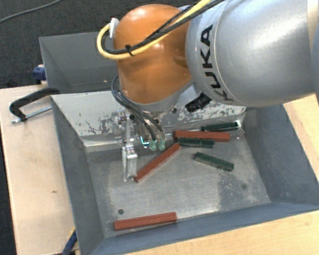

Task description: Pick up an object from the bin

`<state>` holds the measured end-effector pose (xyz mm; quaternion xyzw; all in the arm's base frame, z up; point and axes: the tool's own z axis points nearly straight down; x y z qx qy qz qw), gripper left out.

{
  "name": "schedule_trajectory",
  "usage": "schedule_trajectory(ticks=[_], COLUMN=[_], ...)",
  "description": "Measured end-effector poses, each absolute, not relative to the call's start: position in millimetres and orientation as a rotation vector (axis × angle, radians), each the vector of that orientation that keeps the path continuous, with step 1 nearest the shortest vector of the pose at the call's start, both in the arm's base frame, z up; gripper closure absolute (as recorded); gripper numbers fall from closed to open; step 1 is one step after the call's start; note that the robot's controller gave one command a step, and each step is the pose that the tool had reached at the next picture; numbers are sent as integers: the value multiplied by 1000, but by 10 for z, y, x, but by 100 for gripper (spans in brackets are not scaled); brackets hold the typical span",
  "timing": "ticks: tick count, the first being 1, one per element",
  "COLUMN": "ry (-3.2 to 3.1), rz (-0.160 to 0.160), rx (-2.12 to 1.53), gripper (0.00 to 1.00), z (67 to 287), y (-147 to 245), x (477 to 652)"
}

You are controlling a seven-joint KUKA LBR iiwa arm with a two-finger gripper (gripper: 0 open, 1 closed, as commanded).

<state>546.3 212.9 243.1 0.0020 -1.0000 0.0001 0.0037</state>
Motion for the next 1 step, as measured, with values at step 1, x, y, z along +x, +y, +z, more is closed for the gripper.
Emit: schedule_trajectory(ticks=[1], ry=[-3142], rz=[-3], rx=[0], gripper=[100], z=[2475], y=[2115], x=[5483])
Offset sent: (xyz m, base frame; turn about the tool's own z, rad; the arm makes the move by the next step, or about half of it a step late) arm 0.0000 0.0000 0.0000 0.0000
